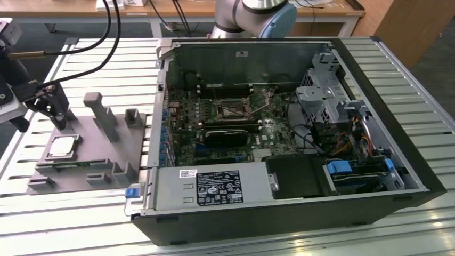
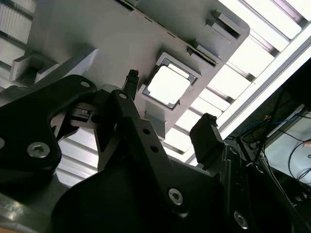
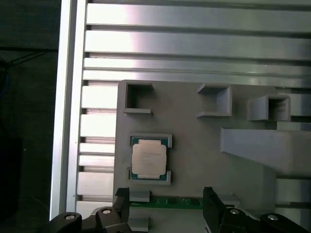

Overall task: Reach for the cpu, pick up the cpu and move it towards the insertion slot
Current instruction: 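Pick up the cpu and move it towards the insertion slot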

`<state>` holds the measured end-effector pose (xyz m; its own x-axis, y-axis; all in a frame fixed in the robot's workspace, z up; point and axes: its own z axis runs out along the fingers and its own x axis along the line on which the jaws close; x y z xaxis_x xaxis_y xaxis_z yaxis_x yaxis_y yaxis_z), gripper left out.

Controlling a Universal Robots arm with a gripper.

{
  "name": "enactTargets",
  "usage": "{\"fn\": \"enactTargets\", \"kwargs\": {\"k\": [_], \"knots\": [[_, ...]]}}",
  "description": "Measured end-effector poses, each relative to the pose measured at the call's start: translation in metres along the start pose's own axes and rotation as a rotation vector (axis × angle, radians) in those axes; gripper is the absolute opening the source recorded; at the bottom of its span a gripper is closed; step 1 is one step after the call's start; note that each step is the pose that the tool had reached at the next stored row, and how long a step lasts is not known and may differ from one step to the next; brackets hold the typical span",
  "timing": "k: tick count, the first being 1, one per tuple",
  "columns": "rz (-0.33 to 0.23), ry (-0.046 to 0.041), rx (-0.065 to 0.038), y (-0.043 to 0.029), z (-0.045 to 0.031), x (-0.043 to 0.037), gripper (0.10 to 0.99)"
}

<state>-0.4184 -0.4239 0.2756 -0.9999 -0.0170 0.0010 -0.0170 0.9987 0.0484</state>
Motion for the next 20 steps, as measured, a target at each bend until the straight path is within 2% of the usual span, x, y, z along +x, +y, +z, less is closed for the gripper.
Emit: {"fn": "enactTargets", "kwargs": {"k": [16,18,19,20], "knots": [[0.001,0.0004,0.0,0.0007,0.0289,0.0057,0.706],[0.002,0.0005,0.0,0.0013,0.0325,0.0065,0.714],[0.002,0.0005,0.0,0.0015,0.0344,0.007,0.776],[0.002,0.0005,0.0,0.0019,0.0362,0.0077,0.776]]}}
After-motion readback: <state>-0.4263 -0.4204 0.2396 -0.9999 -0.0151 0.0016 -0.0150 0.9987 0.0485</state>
